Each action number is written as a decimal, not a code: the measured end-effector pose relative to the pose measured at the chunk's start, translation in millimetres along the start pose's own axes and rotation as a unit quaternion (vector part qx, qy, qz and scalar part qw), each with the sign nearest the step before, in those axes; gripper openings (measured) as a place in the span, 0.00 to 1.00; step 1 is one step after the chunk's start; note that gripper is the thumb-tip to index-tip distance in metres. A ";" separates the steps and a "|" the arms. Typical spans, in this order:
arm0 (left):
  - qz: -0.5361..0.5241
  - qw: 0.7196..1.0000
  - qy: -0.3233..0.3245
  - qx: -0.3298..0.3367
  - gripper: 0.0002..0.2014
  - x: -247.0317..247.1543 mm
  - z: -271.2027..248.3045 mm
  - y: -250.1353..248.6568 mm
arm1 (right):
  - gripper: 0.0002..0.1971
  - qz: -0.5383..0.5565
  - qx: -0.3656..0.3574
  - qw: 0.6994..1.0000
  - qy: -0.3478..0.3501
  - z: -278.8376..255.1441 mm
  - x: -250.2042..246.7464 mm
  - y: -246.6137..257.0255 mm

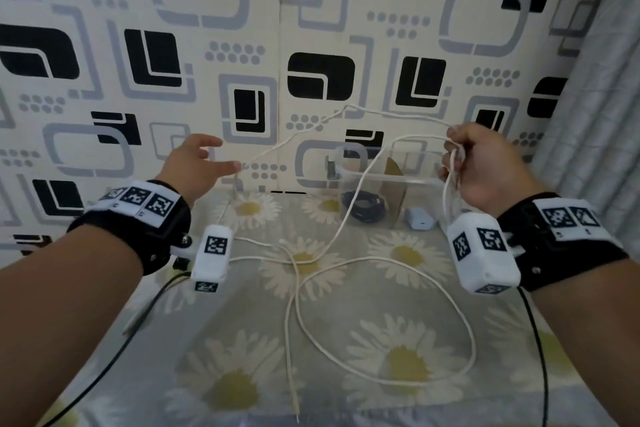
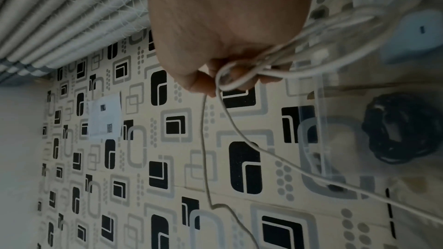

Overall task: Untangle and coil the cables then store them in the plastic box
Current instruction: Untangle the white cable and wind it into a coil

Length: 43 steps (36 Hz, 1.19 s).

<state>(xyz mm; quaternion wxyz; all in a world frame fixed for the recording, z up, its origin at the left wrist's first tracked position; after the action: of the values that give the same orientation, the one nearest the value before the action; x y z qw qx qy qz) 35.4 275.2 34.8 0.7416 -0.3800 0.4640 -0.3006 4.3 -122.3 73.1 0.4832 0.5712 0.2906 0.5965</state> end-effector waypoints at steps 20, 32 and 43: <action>0.305 0.804 0.459 0.224 0.16 92.1 -101.3 -9.8 | 0.09 -0.029 0.092 0.978 0.187 -27.2 40.6 -39.3; 0.393 0.757 0.468 0.231 0.16 105.0 -105.4 -0.2 | 0.10 -0.006 -0.025 1.000 0.006 -13.8 14.8 -26.3; 0.355 0.792 0.434 0.243 0.07 92.3 -91.7 -6.3 | 0.08 -0.415 0.122 0.901 0.037 -25.4 -14.7 -48.6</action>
<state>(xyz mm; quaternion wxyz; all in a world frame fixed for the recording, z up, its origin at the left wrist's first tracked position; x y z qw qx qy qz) -13.3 172.0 -28.1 0.5847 0.1744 0.7512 -0.2518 -10.1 -112.7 19.0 0.6025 0.4310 0.5893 0.3225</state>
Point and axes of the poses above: each hand's wrist, its own z-axis towards the middle knuckle, its own x-axis out of the palm, y = z × x, the point moved 5 cm from there along z, towards the middle knuckle, and after that the axes turned 5 degrees about z, right-handed, at the moved point
